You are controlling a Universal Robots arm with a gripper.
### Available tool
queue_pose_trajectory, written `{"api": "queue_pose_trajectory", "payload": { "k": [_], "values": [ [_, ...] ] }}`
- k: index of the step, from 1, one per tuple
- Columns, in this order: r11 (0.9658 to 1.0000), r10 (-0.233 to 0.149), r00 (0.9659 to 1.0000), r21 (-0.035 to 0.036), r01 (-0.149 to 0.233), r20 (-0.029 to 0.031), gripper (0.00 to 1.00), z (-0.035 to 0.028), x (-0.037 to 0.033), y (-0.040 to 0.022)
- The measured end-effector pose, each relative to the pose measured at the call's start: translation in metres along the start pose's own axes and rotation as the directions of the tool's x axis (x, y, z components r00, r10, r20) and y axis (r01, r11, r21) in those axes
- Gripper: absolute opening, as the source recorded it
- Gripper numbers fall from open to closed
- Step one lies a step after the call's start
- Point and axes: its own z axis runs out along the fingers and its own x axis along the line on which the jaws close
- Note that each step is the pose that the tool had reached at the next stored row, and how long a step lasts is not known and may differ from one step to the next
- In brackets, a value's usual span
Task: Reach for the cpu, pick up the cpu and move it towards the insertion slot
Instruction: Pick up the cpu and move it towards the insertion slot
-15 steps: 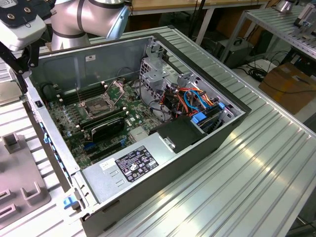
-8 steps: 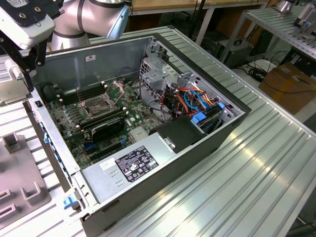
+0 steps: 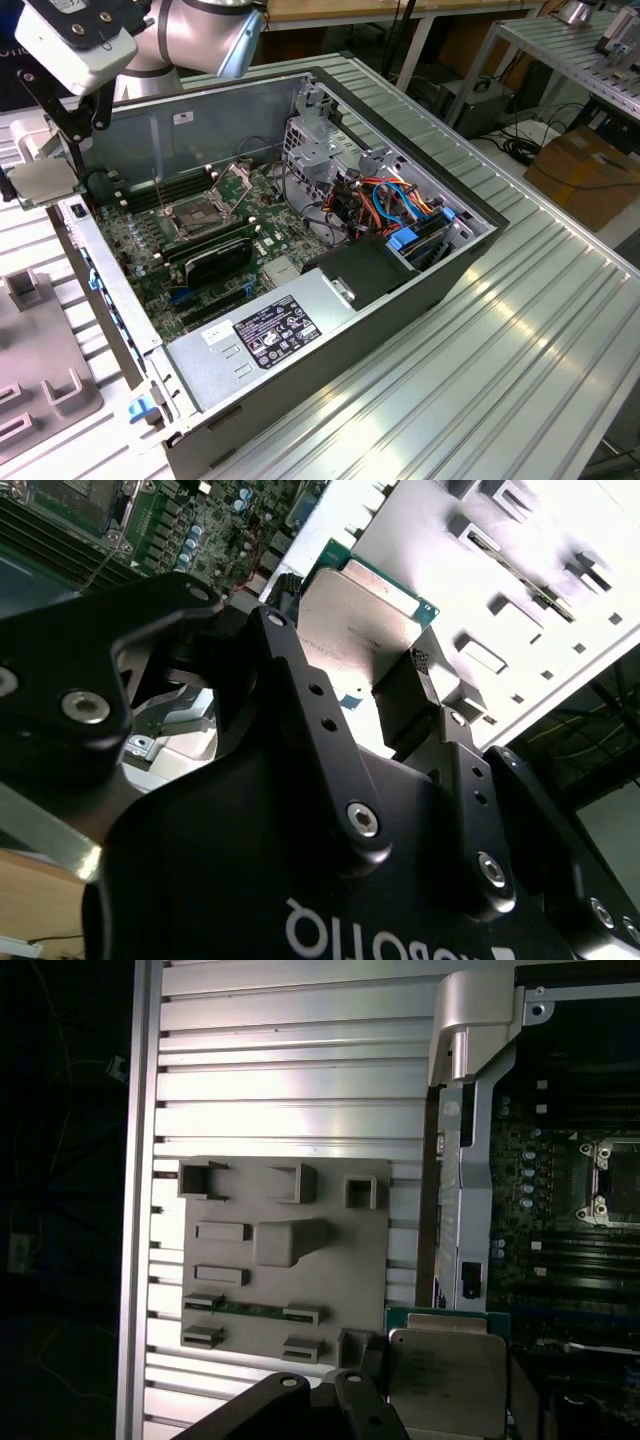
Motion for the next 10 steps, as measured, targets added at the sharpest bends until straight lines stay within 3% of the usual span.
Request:
{"api": "queue_pose_trajectory", "payload": {
  "k": [10],
  "values": [
    [1.0000, 0.000, 1.0000, 0.0000, 0.000, 0.0000, 0.55, -0.0001, -0.0144, -0.0008]
  ]
}}
